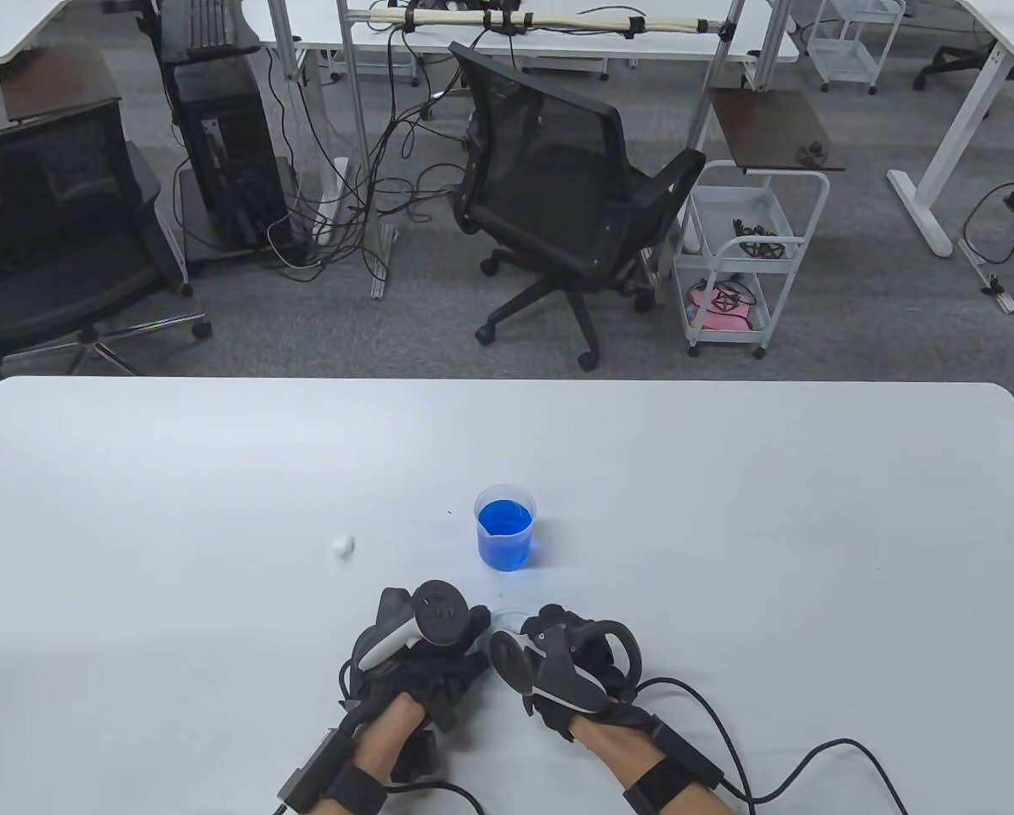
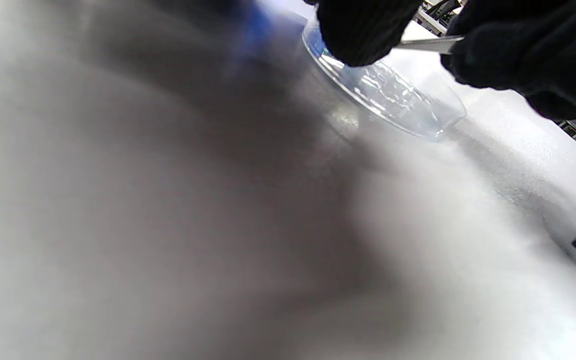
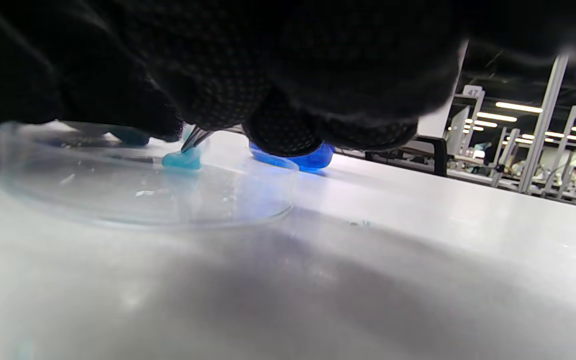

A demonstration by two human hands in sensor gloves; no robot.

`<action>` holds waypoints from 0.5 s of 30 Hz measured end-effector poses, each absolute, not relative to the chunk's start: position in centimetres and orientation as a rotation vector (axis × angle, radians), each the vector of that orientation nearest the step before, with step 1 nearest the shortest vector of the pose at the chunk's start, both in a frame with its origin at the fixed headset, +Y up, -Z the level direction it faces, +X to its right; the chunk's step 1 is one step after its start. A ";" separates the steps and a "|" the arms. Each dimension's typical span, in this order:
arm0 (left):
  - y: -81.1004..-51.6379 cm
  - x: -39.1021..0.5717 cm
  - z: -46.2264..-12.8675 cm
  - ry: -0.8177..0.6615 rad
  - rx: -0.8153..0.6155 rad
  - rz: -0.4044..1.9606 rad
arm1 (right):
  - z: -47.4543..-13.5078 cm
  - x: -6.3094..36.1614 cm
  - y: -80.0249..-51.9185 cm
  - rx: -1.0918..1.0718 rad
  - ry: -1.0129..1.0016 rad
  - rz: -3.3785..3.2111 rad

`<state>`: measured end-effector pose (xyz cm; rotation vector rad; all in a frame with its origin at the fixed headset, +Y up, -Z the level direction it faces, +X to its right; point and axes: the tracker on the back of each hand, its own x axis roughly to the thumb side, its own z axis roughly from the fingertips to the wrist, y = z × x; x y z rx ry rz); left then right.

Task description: Dip tweezers-held cotton tuft into dye solution and dot onto culture dish

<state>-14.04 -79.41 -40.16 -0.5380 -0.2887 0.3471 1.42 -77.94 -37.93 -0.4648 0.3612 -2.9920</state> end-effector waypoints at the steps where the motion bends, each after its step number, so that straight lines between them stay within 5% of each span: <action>1: -79.4 -14.0 -40.2 -0.288 -0.538 0.348 | -38.0 1.3 -78.1 -0.467 0.354 -2.988; 15: -79.5 -14.0 -40.1 -0.288 -0.540 0.347 | -38.5 3.5 -76.3 -0.376 0.465 -3.052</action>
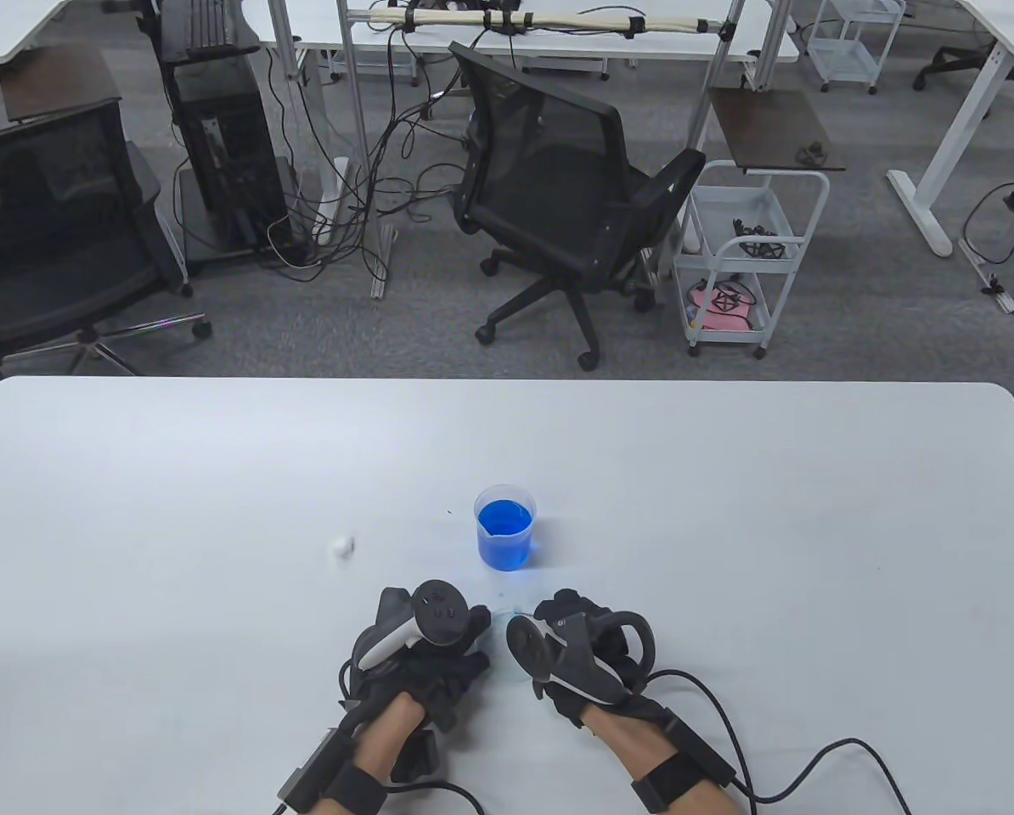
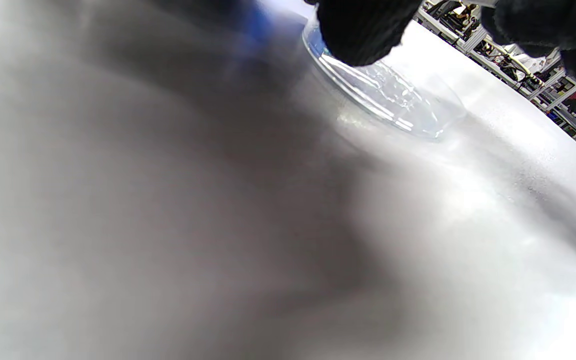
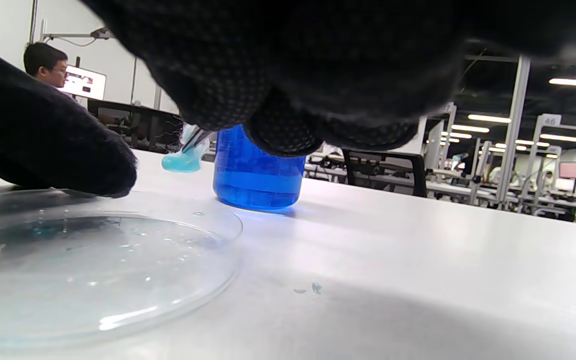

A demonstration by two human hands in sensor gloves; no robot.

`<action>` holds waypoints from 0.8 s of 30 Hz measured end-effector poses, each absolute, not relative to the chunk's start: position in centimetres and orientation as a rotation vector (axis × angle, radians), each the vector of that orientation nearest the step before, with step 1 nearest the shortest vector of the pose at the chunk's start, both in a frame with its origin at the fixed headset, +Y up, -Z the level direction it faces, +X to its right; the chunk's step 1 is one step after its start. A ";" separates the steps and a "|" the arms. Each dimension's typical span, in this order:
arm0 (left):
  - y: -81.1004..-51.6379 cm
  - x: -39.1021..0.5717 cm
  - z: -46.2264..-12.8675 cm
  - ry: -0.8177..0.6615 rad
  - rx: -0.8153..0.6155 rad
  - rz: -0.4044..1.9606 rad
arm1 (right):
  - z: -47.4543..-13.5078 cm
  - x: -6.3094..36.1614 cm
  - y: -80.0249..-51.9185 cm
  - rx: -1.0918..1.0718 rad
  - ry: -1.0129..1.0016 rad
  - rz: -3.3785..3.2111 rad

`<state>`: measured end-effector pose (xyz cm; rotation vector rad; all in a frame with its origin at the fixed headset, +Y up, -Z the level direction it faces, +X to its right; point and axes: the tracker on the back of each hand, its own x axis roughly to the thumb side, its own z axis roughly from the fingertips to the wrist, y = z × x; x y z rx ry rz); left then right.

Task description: Dip tweezers-held cotton tuft into dye solution and dot onto culture dish

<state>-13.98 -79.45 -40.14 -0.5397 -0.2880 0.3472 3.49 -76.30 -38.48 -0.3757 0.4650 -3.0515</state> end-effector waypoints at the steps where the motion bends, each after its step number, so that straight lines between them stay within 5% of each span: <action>1: -79.5 -14.0 -40.1 -0.288 -0.540 0.346 | -38.5 3.5 -76.5 -0.373 0.450 -3.043; 8: -79.5 -14.0 -40.2 -0.288 -0.541 0.348 | -38.9 2.9 -78.4 -0.390 0.349 -2.986; 24: -79.5 -14.1 -40.2 -0.284 -0.540 0.345 | -37.9 4.5 -76.7 -0.371 0.425 -3.017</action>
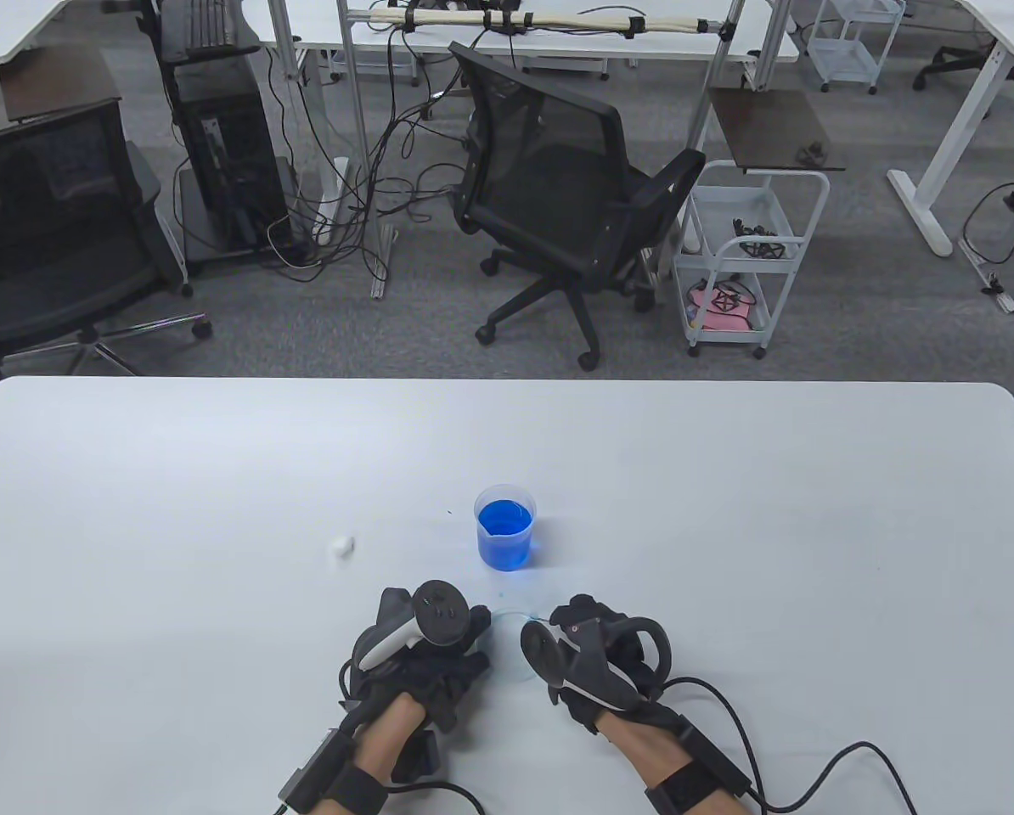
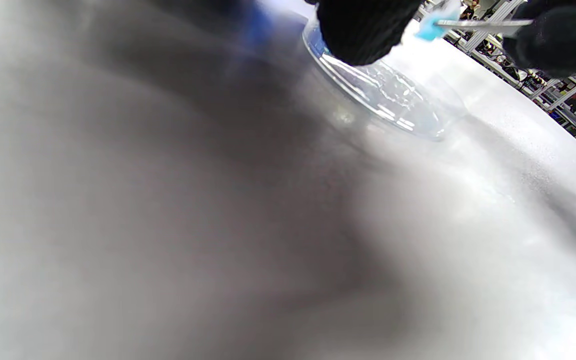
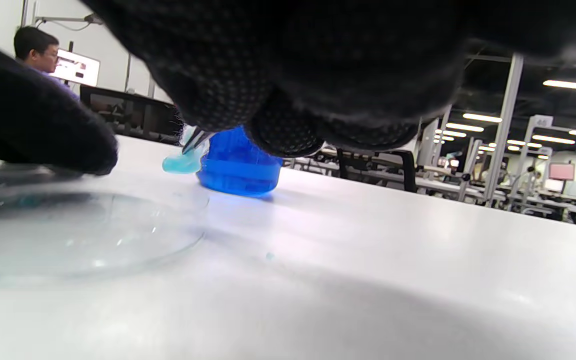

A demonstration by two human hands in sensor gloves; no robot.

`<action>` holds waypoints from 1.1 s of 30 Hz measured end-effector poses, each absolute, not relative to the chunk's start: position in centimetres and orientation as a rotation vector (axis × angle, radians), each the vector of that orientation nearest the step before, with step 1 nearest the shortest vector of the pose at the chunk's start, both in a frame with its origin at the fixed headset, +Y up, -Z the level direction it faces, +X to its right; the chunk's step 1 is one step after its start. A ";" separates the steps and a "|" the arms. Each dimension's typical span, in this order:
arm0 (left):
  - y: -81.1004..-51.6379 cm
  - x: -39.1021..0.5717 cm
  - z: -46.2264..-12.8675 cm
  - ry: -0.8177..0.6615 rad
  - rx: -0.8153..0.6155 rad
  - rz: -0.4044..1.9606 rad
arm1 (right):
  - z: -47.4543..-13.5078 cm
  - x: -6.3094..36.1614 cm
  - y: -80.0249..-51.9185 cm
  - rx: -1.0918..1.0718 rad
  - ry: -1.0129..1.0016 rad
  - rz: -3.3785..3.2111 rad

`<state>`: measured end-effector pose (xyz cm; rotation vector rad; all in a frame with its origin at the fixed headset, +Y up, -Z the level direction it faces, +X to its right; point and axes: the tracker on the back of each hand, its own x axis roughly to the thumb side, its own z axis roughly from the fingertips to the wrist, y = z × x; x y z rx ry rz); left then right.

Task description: Dip tweezers-held cotton tuft into dye solution and dot onto culture dish

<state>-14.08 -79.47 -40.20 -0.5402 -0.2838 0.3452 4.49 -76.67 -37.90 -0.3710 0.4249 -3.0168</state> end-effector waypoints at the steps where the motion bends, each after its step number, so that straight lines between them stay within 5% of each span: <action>1: -79.5 -14.1 -40.2 -0.284 -0.540 0.345 | -37.9 4.3 -77.0 -0.379 0.408 -3.007; 7: -79.4 -14.1 -40.2 -0.282 -0.540 0.344 | -38.0 3.8 -78.0 -0.411 0.366 -2.975; 17: -79.4 -14.2 -40.2 -0.278 -0.540 0.347 | -36.6 5.3 -75.4 -0.378 0.466 -3.038; 27: -79.4 -14.2 -40.3 -0.278 -0.539 0.347 | -36.8 3.9 -77.9 -0.436 0.338 -2.962; 33: -79.4 -14.2 -40.3 -0.277 -0.540 0.348 | -36.6 4.4 -76.8 -0.421 0.387 -2.994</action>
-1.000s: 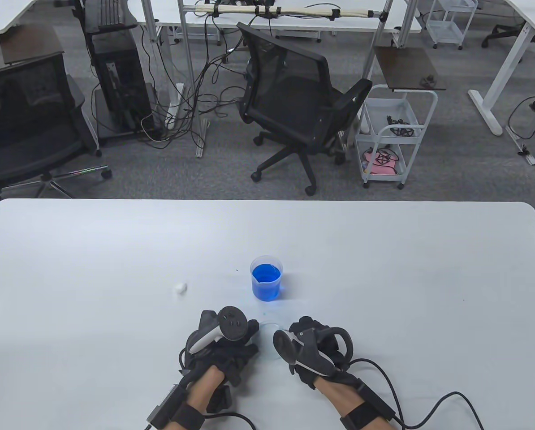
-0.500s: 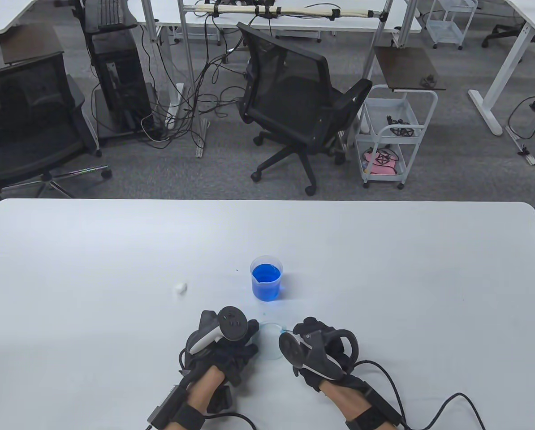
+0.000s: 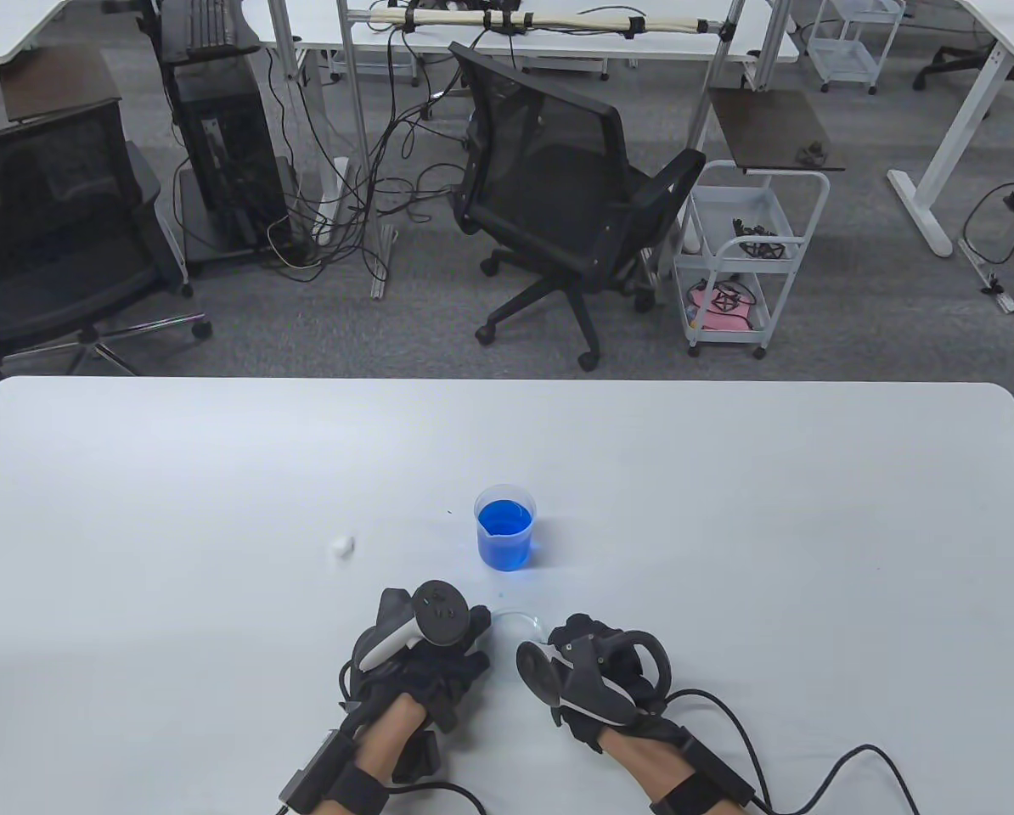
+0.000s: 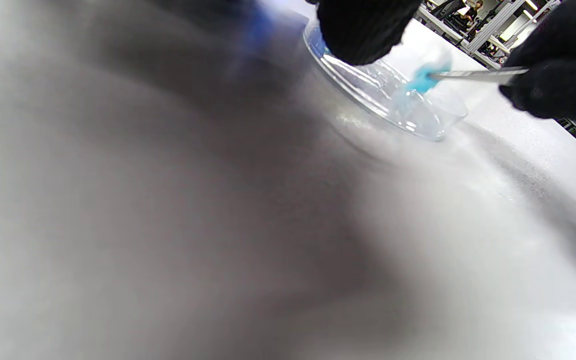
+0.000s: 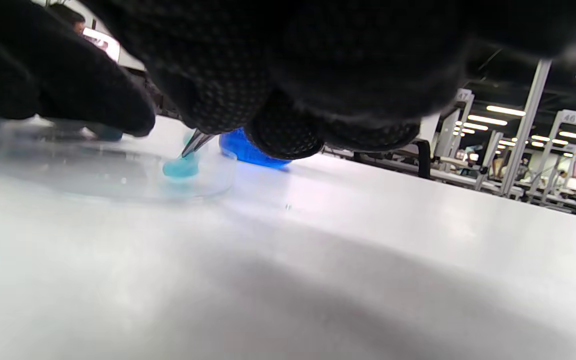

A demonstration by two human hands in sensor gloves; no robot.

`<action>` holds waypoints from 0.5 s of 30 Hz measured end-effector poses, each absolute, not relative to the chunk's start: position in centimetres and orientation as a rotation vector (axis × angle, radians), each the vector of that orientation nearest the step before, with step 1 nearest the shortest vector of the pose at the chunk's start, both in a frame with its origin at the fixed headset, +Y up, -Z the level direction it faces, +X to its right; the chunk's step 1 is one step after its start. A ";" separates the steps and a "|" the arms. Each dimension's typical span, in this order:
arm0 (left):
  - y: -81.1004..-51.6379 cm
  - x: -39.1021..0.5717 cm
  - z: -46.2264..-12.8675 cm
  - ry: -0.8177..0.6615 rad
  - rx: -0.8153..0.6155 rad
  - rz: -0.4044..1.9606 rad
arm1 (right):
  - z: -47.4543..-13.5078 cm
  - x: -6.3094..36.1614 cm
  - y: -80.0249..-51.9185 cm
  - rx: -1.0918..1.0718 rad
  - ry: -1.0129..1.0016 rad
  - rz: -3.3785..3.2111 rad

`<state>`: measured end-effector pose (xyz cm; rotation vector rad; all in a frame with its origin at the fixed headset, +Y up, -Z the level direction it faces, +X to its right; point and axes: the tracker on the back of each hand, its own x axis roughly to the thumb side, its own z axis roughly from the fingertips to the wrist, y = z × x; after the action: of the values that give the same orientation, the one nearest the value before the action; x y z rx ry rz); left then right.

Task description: Dip tweezers-held cotton tuft into dye solution and dot onto culture dish

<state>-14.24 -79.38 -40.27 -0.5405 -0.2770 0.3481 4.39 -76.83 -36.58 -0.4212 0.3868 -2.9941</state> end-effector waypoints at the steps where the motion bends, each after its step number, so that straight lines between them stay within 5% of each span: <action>1: -79.4 -14.2 -40.3 -0.277 -0.540 0.348 | -36.4 4.6 -76.4 -0.418 0.408 -3.004; 7: -79.4 -14.2 -40.2 -0.274 -0.540 0.348 | -35.3 5.0 -75.0 -0.428 0.466 -3.030; 15: -79.3 -14.2 -40.2 -0.274 -0.539 0.347 | -35.7 3.7 -77.4 -0.468 0.348 -2.964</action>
<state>-14.24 -79.33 -40.24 -0.5390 -0.2737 0.3472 3.72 -77.39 -35.66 -0.4683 0.3480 -2.9644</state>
